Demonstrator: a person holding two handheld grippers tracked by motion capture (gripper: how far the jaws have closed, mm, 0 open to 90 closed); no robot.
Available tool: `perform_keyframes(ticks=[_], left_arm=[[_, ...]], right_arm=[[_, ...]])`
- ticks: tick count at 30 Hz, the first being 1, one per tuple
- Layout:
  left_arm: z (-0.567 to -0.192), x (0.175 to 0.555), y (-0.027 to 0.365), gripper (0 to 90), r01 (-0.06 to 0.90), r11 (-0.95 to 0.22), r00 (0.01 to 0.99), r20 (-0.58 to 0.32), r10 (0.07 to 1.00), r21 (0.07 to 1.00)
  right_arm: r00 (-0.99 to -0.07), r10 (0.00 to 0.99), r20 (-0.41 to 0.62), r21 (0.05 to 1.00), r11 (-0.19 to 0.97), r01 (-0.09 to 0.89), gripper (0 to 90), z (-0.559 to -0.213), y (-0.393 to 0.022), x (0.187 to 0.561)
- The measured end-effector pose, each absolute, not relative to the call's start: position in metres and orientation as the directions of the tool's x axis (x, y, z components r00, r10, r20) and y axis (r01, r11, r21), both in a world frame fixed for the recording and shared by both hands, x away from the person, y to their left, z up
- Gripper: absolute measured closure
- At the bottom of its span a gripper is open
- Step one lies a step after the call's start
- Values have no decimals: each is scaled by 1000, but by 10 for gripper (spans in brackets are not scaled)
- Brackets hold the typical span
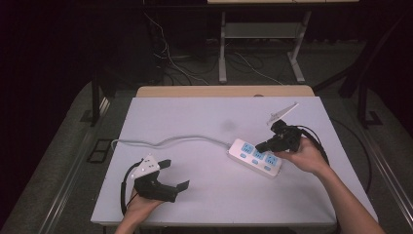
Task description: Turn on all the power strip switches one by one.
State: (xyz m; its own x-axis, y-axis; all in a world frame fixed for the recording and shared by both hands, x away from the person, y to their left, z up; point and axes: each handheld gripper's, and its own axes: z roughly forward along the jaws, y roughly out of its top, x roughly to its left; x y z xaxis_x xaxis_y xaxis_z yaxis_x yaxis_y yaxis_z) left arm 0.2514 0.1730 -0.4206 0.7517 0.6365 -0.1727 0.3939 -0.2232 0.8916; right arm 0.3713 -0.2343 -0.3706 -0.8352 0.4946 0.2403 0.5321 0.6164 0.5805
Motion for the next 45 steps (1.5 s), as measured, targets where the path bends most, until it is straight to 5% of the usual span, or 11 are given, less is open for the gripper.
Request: perform_keyframes(ticks=[23,45], left_arm=[[-420,252,174,0,394,-224,750,-171,639,891],[-420,251,173,0,393,-226,752,-170,637,891]], right_arm=[[-844,466,266,478,696,535,899,-395,-218,378],[-859,451,244,489,707,510,900,-406,-217,375]])
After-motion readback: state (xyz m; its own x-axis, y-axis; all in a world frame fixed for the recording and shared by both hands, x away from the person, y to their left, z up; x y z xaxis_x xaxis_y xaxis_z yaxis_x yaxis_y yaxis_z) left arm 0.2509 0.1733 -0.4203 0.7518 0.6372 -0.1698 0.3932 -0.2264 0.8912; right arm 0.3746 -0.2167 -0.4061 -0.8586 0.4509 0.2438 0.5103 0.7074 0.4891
